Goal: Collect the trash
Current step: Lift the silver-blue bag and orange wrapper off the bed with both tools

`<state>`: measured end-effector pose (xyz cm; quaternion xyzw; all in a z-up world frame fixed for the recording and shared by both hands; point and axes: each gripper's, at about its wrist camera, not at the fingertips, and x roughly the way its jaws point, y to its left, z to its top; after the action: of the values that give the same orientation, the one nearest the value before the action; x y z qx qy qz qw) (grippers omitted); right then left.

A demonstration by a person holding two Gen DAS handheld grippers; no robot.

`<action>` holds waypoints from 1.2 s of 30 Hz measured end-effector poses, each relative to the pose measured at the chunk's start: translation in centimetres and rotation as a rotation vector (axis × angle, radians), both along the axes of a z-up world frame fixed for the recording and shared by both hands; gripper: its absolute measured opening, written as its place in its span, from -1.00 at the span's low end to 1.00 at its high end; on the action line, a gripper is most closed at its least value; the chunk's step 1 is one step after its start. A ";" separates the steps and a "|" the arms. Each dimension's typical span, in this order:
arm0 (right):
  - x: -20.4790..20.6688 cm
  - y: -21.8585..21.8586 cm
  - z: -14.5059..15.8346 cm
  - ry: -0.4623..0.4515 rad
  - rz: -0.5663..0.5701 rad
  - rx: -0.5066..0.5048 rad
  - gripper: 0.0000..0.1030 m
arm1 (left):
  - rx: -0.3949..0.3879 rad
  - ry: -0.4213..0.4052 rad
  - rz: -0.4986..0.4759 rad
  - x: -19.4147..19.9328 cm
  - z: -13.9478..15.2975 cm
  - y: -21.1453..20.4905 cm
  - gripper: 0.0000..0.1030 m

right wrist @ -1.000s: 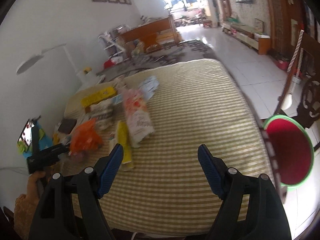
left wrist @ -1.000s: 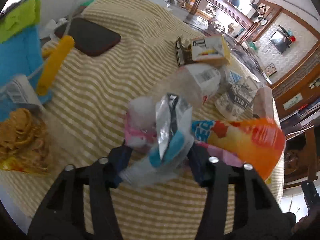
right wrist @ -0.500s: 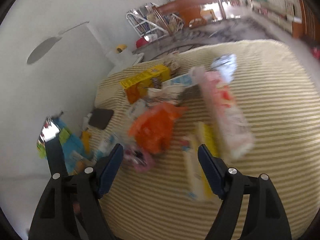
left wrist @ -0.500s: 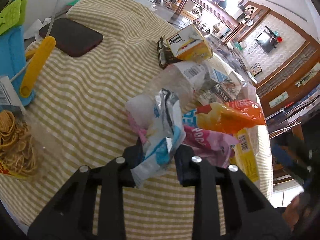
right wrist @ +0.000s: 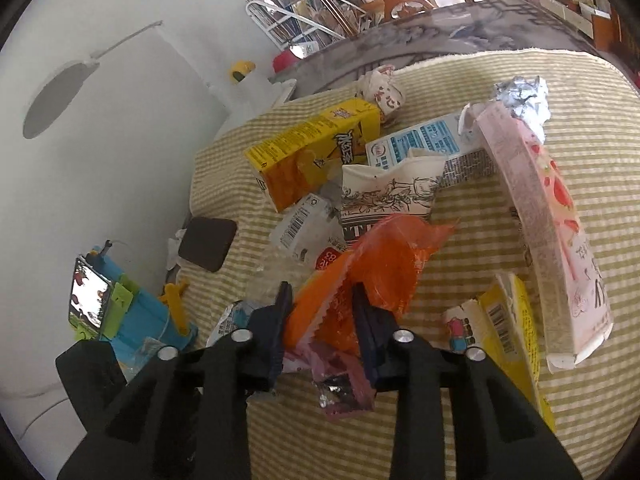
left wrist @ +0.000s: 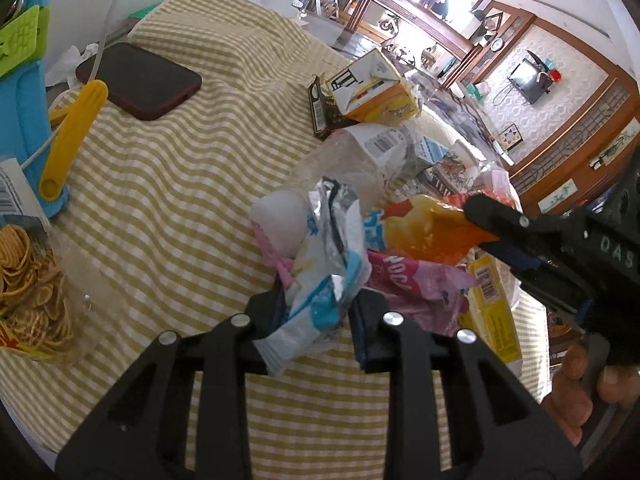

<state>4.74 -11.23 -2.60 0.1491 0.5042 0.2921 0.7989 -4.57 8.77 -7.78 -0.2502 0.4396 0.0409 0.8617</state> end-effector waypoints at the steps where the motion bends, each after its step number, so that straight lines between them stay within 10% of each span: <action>1: -0.3 -0.3 0.4 -0.020 0.004 0.002 -0.55 | 0.001 -0.004 0.000 0.0 0.0 0.0 -0.48; 15: -3.9 -3.2 5.1 -0.252 0.014 -0.020 -0.57 | 0.019 -0.079 -0.039 -0.6 1.4 -1.0 -0.48; 36: -5.1 -6.0 5.2 -0.276 -0.006 0.001 -0.57 | 0.036 -0.156 -0.063 -0.8 2.4 -1.9 -0.48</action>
<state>-0.32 -17.26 2.58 0.1094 0.3889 0.3079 0.8614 -5.35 6.90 -5.38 -0.2233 0.3780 0.0023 0.8985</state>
